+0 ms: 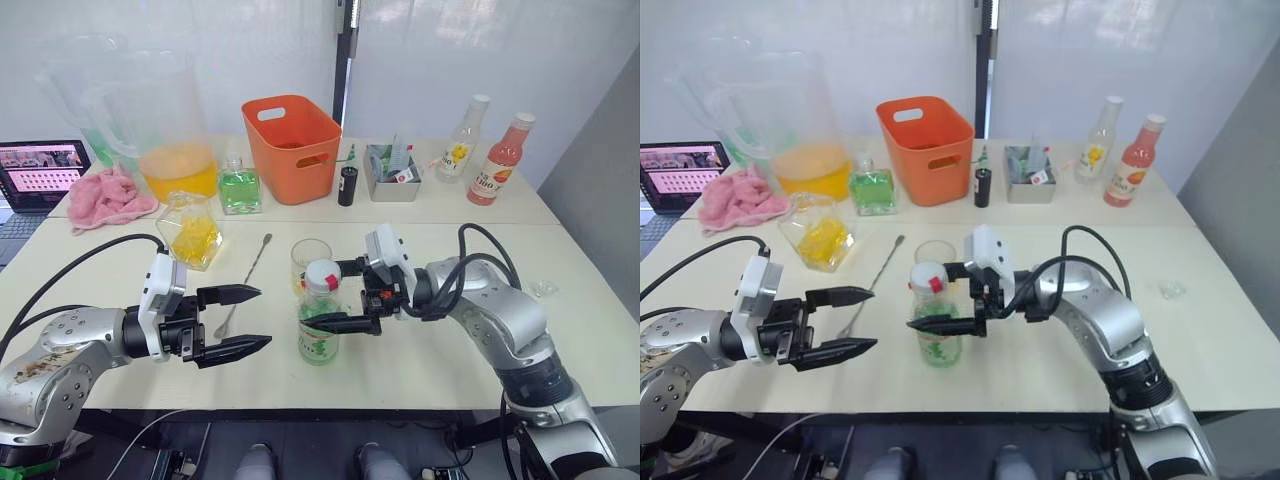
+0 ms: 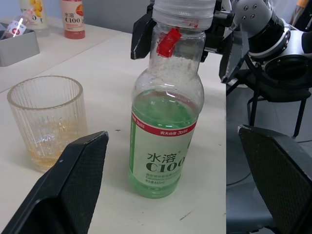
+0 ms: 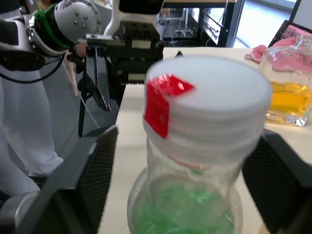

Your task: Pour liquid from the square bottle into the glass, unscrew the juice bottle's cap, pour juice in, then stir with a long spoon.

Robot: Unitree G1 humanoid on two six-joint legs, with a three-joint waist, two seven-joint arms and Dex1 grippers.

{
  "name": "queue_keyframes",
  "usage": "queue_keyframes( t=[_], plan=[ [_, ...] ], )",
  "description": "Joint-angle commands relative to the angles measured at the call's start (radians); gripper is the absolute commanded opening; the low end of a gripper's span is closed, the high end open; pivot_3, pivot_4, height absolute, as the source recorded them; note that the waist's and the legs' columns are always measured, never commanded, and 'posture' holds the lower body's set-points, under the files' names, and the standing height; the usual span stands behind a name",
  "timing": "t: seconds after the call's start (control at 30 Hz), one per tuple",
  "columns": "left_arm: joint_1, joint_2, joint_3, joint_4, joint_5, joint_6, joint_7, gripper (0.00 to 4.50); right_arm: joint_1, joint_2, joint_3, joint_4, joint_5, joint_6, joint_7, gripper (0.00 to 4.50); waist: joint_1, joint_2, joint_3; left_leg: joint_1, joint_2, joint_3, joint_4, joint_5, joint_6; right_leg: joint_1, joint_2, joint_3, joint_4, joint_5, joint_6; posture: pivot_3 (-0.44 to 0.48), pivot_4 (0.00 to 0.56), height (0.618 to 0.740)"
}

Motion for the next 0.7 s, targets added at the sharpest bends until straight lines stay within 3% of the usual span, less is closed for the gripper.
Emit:
queue_keyframes(
  t=[0.03, 0.27, 0.47, 0.6, 0.7],
  plan=[
    [-0.039, -0.006, 0.009, -0.018, -0.004, -0.017, 0.021, 4.50, -0.002, -0.043, -0.065, 0.011, 0.000, -0.044, 0.037, 4.45, 0.002, 0.000, 0.000, 0.000, 0.000, 0.000, 0.000, 0.000, 0.000, 0.000, 0.000, 0.000, 0.000, 0.000, 0.000, 0.000, 0.150, 0.738],
    [-0.087, 0.026, 0.031, -0.010, -0.084, 0.074, 0.051, 4.50, 0.064, -0.176, -0.209, -0.043, 0.127, 0.040, 0.085, 4.45, 0.000, 0.000, 0.000, 0.000, 0.000, 0.000, 0.000, 0.000, 0.000, 0.000, 0.000, 0.000, 0.000, 0.000, 0.000, 0.000, 0.150, 0.738],
    [-0.075, 0.055, 0.016, 0.035, 0.053, -0.023, 0.039, 4.50, 0.182, -0.269, -0.429, -0.148, 0.290, 0.147, 0.006, 4.45, -0.002, 0.000, 0.000, 0.001, 0.000, 0.000, 0.000, 0.000, 0.000, 0.000, 0.000, 0.000, 0.000, 0.000, 0.000, 0.000, 0.150, 0.738],
    [-0.062, 0.046, -0.001, 0.080, 0.182, -0.105, 0.082, 4.50, 0.337, -0.309, -0.513, -0.164, 0.177, 0.069, -0.048, 4.45, 0.004, -0.001, 0.000, 0.001, 0.000, 0.000, 0.000, 0.000, 0.000, 0.001, 0.000, 0.000, -0.001, 0.000, 0.000, 0.000, 0.150, 0.738],
    [-0.069, 0.018, 0.007, 0.120, 0.212, -0.142, 0.106, 4.50, 0.450, -0.277, -0.549, -0.131, 0.064, -0.030, -0.137, 4.45, 0.005, -0.001, 0.000, 0.000, 0.000, 0.001, 0.001, 0.000, 0.000, 0.001, -0.001, 0.001, -0.002, 0.000, 0.000, 0.000, 0.150, 0.738]
  ],
)
